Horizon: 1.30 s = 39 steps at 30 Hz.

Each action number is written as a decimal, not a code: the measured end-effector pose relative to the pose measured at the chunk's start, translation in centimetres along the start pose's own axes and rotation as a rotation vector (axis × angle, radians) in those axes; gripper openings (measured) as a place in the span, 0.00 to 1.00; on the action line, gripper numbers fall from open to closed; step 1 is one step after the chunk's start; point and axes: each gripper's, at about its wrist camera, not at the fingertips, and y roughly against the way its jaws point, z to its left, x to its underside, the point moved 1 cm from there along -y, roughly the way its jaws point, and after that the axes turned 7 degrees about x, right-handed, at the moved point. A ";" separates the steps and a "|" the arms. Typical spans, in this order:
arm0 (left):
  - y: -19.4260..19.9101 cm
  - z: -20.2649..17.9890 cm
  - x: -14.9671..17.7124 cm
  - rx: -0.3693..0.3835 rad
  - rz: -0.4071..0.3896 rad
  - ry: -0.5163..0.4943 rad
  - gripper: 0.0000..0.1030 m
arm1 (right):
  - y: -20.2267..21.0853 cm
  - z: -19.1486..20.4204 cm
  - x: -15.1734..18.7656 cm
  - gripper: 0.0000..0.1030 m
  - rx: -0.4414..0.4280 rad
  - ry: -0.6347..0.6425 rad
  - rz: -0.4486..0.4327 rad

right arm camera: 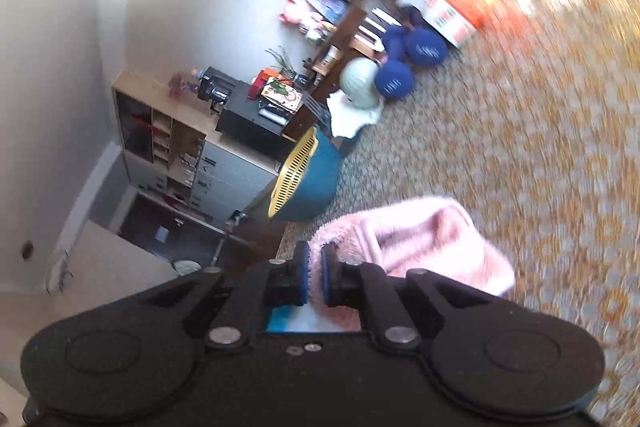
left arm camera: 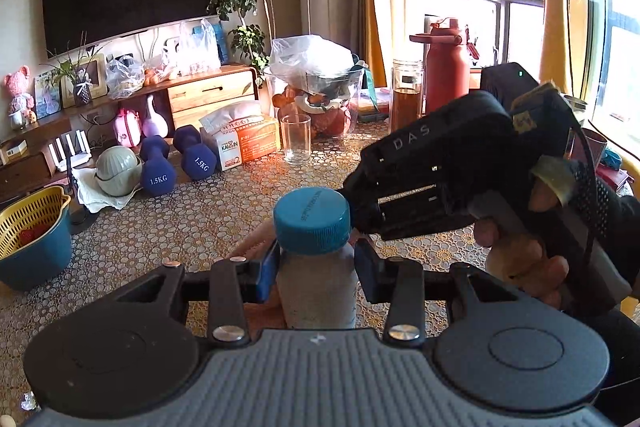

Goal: Clean container

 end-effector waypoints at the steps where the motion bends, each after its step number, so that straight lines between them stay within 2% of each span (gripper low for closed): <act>1: 0.1 0.0 0.1 0.001 -0.001 0.001 0.39 | -0.1 -0.9 0.3 0.08 -0.011 -0.050 -0.002; 5: 0.3 0.2 0.1 0.005 -0.002 0.011 0.39 | -0.7 -4.5 1.4 0.08 -0.010 -0.204 0.019; 8: 0.4 0.3 0.1 0.005 -0.001 0.011 0.39 | -0.6 -6.3 2.5 0.08 0.054 -0.208 0.026; 10: 0.4 0.3 0.1 0.005 0.000 0.011 0.39 | -0.4 -6.3 3.1 0.08 0.152 -0.109 0.044; 12: 0.4 0.3 0.1 0.004 -0.001 0.012 0.39 | -0.1 -5.1 3.9 0.08 0.266 0.056 0.060; 15: 0.4 0.3 0.1 0.002 0.002 0.010 0.39 | 1.2 -2.8 4.4 0.08 0.382 0.281 0.026; 18: 0.4 0.3 0.1 0.001 0.004 0.010 0.39 | 2.2 -0.8 3.7 0.09 0.405 0.423 -0.019; 21: 0.4 0.3 0.0 -0.001 0.008 0.010 0.39 | 1.9 0.0 2.7 0.13 0.405 0.470 -0.023; 23: 0.4 0.3 0.0 -0.001 0.011 0.011 0.39 | 1.6 0.2 1.8 0.22 0.388 0.457 -0.038; 24: 0.4 0.3 0.0 0.000 0.011 0.011 0.39 | 1.5 0.4 1.4 0.29 0.381 0.449 -0.045; 26: 0.4 0.4 -0.1 0.001 0.011 0.012 0.39 | 1.1 0.8 0.8 0.68 0.371 0.442 -0.060; 27: 0.4 0.3 0.0 0.000 0.010 0.012 0.39 | 0.8 0.9 0.5 0.74 0.373 0.448 -0.064; 30: 0.4 0.5 0.0 -0.011 0.008 0.022 0.38 | -0.9 1.0 -0.1 0.78 0.370 0.466 -0.005; 32: 0.5 1.1 0.0 0.008 0.004 0.054 0.39 | -1.6 0.5 -0.7 0.83 0.354 0.436 0.034; 35: 0.6 1.0 0.1 0.011 0.006 0.044 0.39 | -2.6 -0.4 -1.6 0.83 0.391 0.381 0.060; 37: 0.6 0.9 0.1 0.012 0.007 0.038 0.39 | -2.9 -0.9 -1.9 0.83 0.383 0.350 0.063; 39: 0.7 1.0 0.1 0.014 0.004 0.043 0.39 | -3.2 -0.7 -1.6 0.83 0.373 0.374 0.075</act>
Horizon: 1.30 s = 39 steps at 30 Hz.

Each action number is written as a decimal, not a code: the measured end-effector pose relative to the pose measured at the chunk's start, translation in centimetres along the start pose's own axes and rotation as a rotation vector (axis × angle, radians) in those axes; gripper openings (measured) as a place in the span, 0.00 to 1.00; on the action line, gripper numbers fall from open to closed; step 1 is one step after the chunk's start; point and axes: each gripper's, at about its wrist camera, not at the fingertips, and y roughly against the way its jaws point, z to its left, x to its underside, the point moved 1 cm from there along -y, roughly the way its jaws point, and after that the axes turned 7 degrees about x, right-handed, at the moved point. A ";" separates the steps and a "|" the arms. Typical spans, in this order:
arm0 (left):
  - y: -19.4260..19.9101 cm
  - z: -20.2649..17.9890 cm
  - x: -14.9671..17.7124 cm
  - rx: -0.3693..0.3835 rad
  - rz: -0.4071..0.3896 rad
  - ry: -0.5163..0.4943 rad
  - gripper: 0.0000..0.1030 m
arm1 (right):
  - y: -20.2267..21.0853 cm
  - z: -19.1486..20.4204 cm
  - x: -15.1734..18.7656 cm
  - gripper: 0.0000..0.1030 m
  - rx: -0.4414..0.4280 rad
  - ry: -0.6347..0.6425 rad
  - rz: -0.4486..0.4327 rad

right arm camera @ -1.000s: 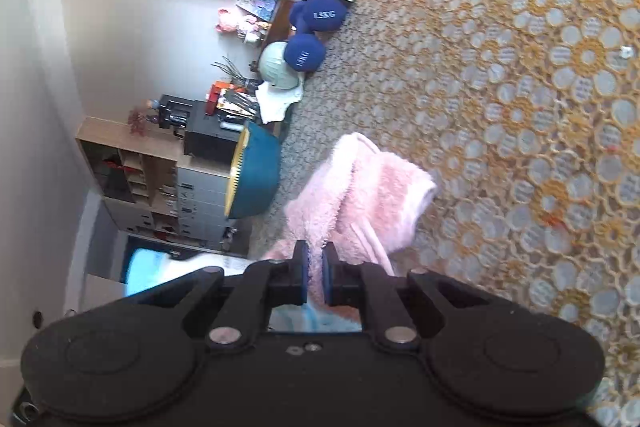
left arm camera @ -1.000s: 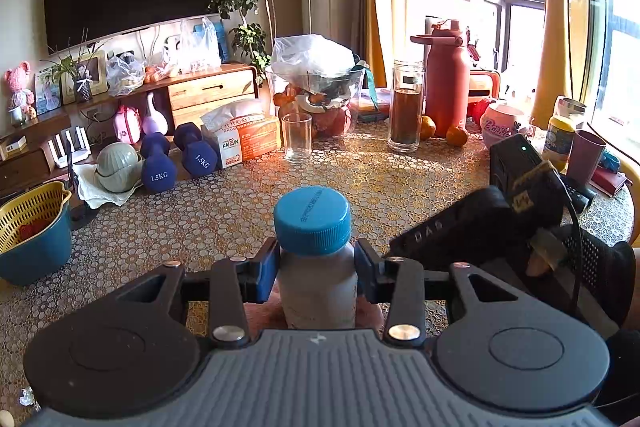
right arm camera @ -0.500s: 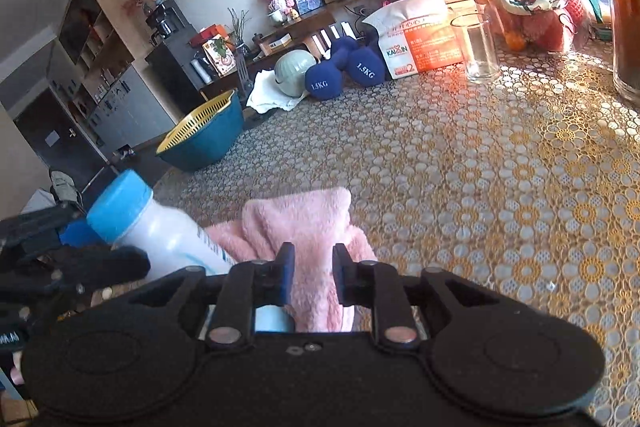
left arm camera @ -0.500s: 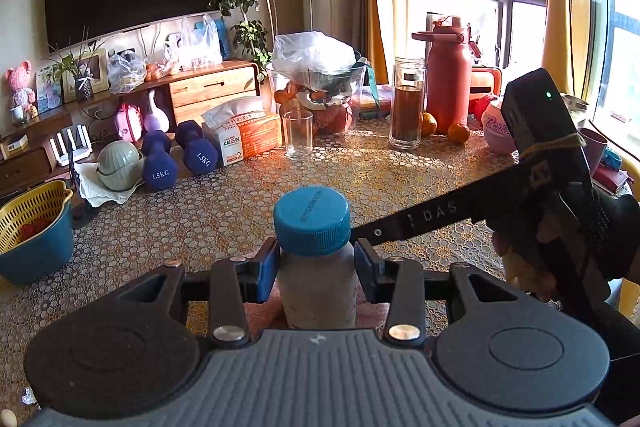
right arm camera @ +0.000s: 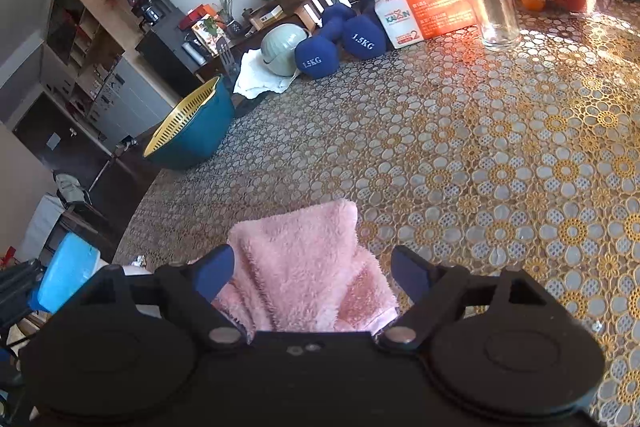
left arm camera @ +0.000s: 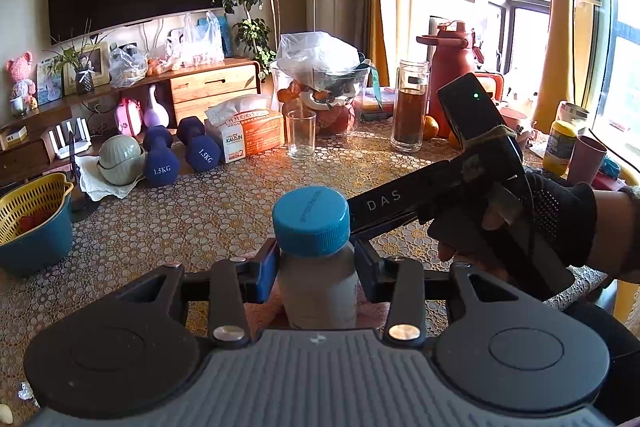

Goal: Clean container
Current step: 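Drape the towel over the blue cap again with the right gripper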

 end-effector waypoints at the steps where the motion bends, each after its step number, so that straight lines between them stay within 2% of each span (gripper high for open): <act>1: 0.1 0.1 0.1 0.002 -0.002 0.002 0.39 | -0.1 0.0 0.0 0.83 -0.015 0.000 0.005; 3: 0.2 0.2 0.1 0.005 -0.003 0.004 0.39 | -0.4 -0.3 0.0 0.84 -0.022 -0.002 0.024; 5: 0.2 0.2 0.1 0.006 -0.004 0.004 0.39 | -0.8 -0.7 -0.1 0.83 0.009 -0.011 0.037; 8: 0.3 0.2 0.2 0.003 -0.006 0.004 0.39 | -1.4 -1.0 0.1 0.77 -0.020 -0.033 0.064; 10: 0.3 0.1 0.2 0.005 -0.005 0.003 0.39 | -1.5 -1.0 0.3 0.76 -0.013 -0.029 0.060; 12: 0.3 0.0 0.2 0.005 -0.004 0.000 0.39 | -1.7 -0.9 0.4 0.71 -0.011 -0.022 0.072; 15: 0.2 -0.1 0.1 0.007 -0.004 -0.002 0.39 | -2.1 -1.0 0.6 0.56 -0.046 -0.049 0.101; 16: 0.1 -0.2 0.1 0.006 -0.004 -0.003 0.39 | -2.0 -0.9 0.7 0.45 -0.044 -0.048 0.097; 17: 0.1 -0.2 0.0 0.007 -0.004 -0.003 0.39 | -2.0 -0.9 0.9 0.27 -0.048 -0.057 0.096; 20: 0.1 -0.3 -0.1 0.007 -0.001 -0.005 0.39 | -1.3 -1.1 1.1 0.12 -0.064 -0.109 0.072; 26: 0.0 -0.3 -0.1 0.006 -0.001 -0.008 0.39 | 3.6 0.4 0.0 0.09 -0.106 -0.114 -0.096; 32: -0.1 -0.3 -0.3 0.002 0.004 -0.014 0.39 | 10.6 4.8 -2.0 0.09 -0.208 0.006 -0.272; 36: 0.0 -0.2 -0.2 0.001 0.005 -0.018 0.39 | 12.8 8.1 -1.4 0.09 -0.237 0.122 -0.302; 39: -0.1 -0.4 -0.2 -0.001 0.006 -0.022 0.39 | 12.4 9.6 -0.3 0.09 -0.225 0.192 -0.271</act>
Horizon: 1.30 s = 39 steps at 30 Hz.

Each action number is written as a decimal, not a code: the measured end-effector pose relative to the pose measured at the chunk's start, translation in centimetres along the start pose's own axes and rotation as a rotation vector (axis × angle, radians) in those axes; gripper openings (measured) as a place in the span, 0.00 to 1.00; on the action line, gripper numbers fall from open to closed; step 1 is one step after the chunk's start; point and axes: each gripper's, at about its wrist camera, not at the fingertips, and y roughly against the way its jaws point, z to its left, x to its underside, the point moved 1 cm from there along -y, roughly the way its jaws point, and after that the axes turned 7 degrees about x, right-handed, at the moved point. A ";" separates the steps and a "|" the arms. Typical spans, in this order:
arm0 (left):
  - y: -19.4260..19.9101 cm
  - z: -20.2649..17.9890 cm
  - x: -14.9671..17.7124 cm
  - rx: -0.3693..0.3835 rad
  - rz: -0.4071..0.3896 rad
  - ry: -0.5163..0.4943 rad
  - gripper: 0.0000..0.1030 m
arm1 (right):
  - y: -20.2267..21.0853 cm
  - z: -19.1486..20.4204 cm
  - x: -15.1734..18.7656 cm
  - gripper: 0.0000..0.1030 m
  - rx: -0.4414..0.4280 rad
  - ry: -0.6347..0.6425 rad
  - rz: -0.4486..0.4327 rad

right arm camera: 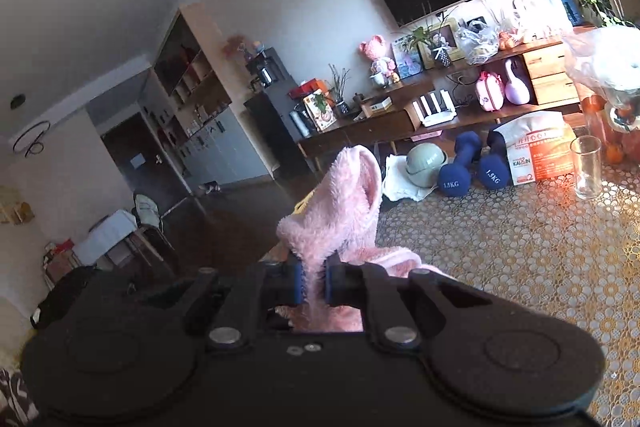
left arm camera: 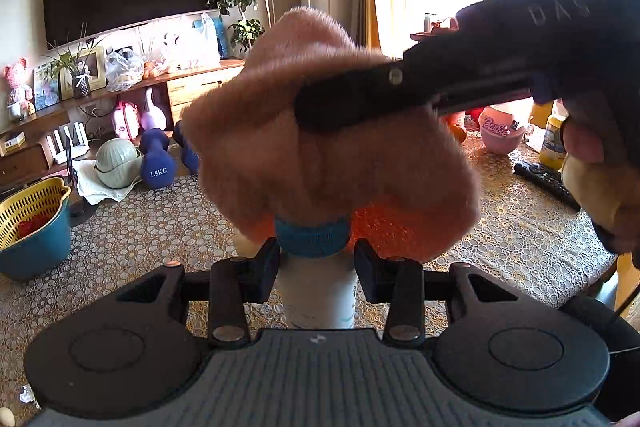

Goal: Clean container
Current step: 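Drape the towel over the blue cap again with the right gripper, then lower the pink towel around the bottle neck with the right gripper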

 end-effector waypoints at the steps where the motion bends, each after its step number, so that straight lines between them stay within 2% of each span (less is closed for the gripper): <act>1: 0.0 0.0 0.0 0.000 0.000 -0.001 0.39 | -0.4 0.4 0.5 0.09 0.001 0.020 0.019; 5: 0.0 0.0 -0.1 -0.005 0.004 -0.003 0.37 | -1.6 1.3 2.1 0.08 0.017 0.091 0.062; 7: -0.1 0.0 -0.1 -0.003 0.004 -0.003 0.36 | -1.8 1.6 2.2 0.08 0.036 0.125 0.045; 11: -0.1 -0.2 -0.1 -0.001 0.007 -0.016 0.36 | -1.7 1.0 1.5 0.08 0.067 0.101 0.019; 20: -0.1 -0.3 -0.1 0.002 0.008 -0.022 0.36 | -3.3 -3.4 1.2 0.08 0.070 -0.098 0.036; 23: -0.1 -0.2 -0.2 0.006 0.007 -0.018 0.36 | -4.0 -5.2 1.7 0.08 0.024 -0.200 0.056; 26: -0.1 -0.2 -0.2 0.007 0.006 -0.021 0.36 | -4.4 -6.3 2.1 0.08 0.028 -0.236 0.063; 32: -0.1 -0.2 -0.2 0.009 0.004 -0.020 0.36 | -5.3 -9.3 4.3 0.08 -0.003 -0.411 0.123; 35: -0.1 -0.2 -0.2 0.010 0.005 -0.021 0.36 | -5.1 -9.9 5.5 0.08 -0.011 -0.452 0.114; 39: 0.0 -0.2 -0.3 0.010 0.004 -0.016 0.36 | -5.2 -10.2 6.3 0.08 0.057 -0.417 0.138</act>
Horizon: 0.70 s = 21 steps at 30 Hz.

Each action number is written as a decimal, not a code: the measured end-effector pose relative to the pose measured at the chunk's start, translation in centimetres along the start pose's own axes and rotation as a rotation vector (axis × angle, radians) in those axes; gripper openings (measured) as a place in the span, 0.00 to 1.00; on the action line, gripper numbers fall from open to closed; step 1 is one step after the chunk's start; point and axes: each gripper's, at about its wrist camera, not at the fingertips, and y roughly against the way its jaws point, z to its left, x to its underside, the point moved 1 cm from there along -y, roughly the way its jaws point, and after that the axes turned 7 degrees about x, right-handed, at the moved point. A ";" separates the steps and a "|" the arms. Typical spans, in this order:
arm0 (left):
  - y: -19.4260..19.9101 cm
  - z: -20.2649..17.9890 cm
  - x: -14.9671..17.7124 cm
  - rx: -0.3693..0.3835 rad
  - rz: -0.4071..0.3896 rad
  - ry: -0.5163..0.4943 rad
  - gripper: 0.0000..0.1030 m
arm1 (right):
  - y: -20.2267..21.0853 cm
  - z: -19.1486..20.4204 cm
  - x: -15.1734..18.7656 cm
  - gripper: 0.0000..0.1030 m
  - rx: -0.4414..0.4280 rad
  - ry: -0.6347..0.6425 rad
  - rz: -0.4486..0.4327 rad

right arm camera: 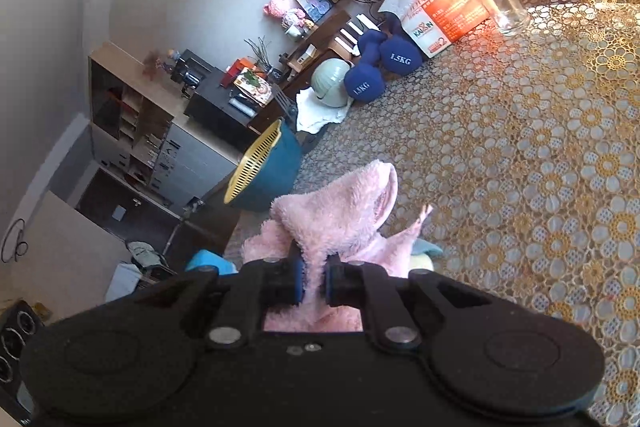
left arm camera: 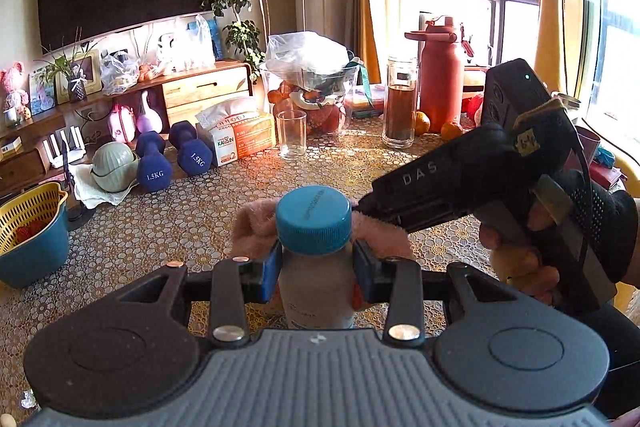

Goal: Clean container
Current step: 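Lower the pink towel around the bottle neck with the right gripper, then lift the towel over the blue cap with the right gripper and wipe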

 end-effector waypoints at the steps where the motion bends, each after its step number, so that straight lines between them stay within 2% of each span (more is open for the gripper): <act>1: 0.0 0.0 0.0 0.000 0.000 0.001 0.37 | 0.0 -0.1 0.2 0.08 0.014 0.011 0.003; 6: 0.1 0.0 0.1 0.001 -0.001 0.005 0.37 | -0.2 0.4 1.4 0.08 0.096 0.129 0.011; 8: 0.1 0.0 0.1 0.001 -0.002 0.004 0.37 | -0.3 1.3 2.1 0.08 0.163 0.260 0.015; 11: 0.1 -0.1 0.1 0.001 -0.001 0.004 0.37 | -0.8 3.4 4.1 0.08 0.299 0.545 0.029; 14: 0.1 -0.1 0.1 0.001 -0.001 0.003 0.37 | -1.1 4.2 5.2 0.08 0.377 0.709 0.026; 16: 0.1 -0.1 0.1 0.001 -0.002 0.005 0.37 | -1.2 4.3 5.9 0.08 0.474 0.815 0.002; 18: 0.1 -0.1 0.1 0.001 -0.001 0.005 0.37 | -0.9 4.1 5.9 0.08 0.543 0.844 -0.033; 21: 0.1 -0.1 0.1 0.000 -0.002 0.004 0.37 | 0.8 3.7 4.5 0.08 0.558 0.758 -0.102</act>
